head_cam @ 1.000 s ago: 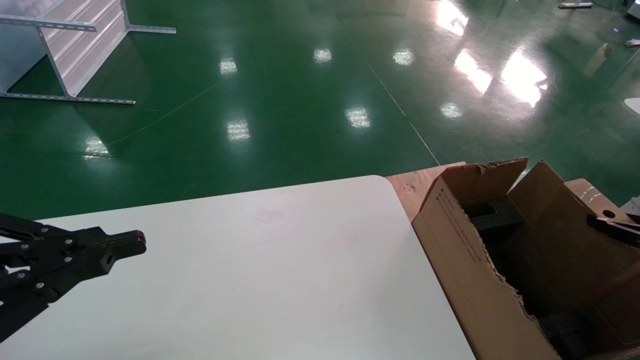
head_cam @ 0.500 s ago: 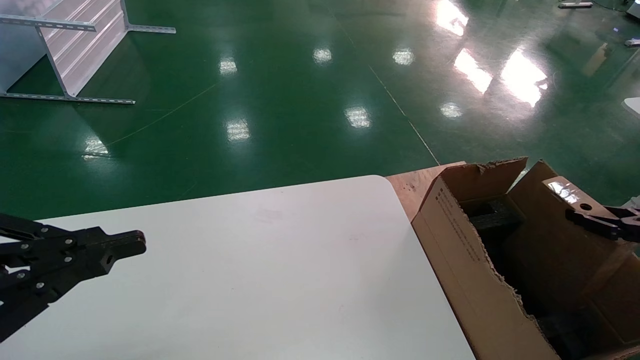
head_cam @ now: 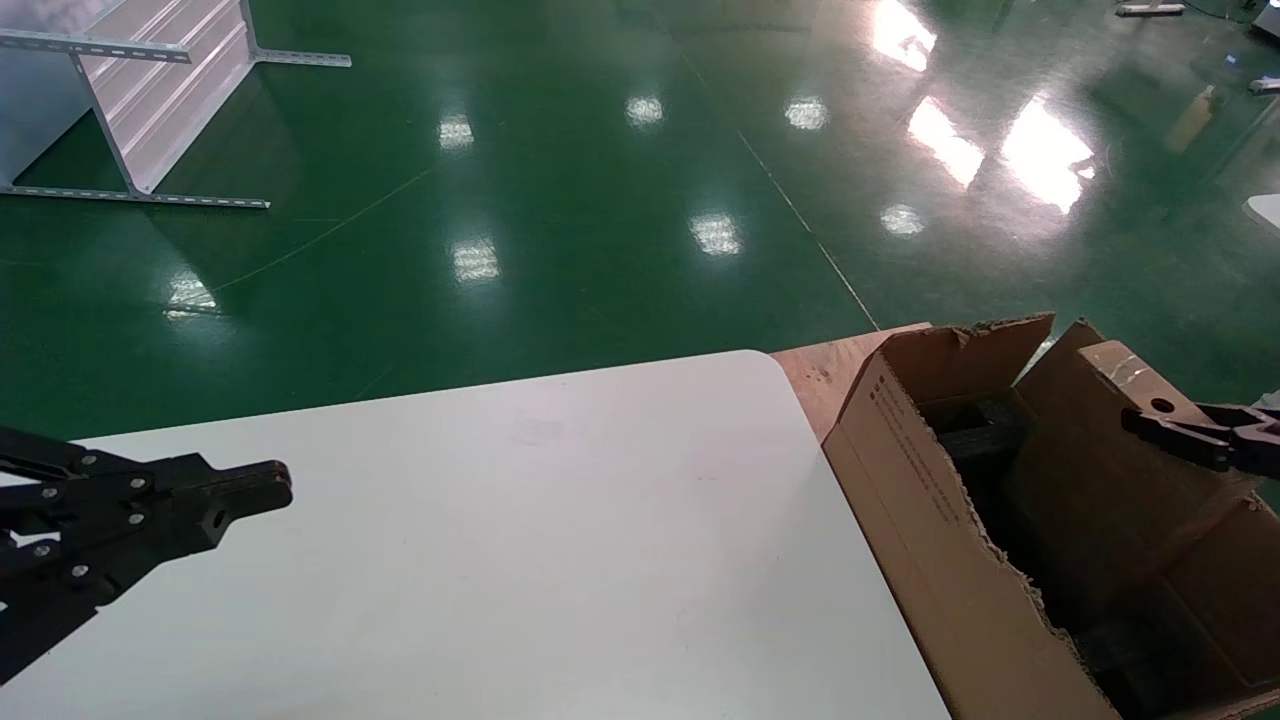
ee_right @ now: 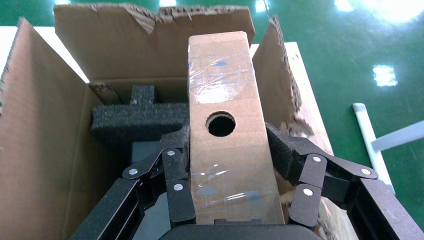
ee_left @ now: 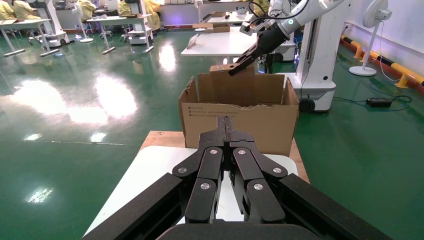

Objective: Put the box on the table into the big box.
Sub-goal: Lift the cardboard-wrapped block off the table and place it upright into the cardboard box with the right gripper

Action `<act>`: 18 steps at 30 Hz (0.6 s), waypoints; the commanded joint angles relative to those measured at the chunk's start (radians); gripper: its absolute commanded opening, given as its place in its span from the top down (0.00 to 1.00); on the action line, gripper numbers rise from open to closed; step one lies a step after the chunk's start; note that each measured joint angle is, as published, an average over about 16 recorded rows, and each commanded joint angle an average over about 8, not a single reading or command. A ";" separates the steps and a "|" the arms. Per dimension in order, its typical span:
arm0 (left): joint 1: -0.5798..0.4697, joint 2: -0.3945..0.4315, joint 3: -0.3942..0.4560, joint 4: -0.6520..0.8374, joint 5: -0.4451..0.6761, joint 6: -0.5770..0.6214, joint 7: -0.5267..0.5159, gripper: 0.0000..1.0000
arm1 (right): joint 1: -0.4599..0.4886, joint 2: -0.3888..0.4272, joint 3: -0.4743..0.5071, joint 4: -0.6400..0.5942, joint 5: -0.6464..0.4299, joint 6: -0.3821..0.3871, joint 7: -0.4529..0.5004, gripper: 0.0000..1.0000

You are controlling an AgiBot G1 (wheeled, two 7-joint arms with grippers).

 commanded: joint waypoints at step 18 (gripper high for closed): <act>0.000 0.000 0.001 0.000 -0.001 0.000 0.000 1.00 | -0.025 -0.015 -0.034 -0.058 0.052 -0.005 -0.047 1.00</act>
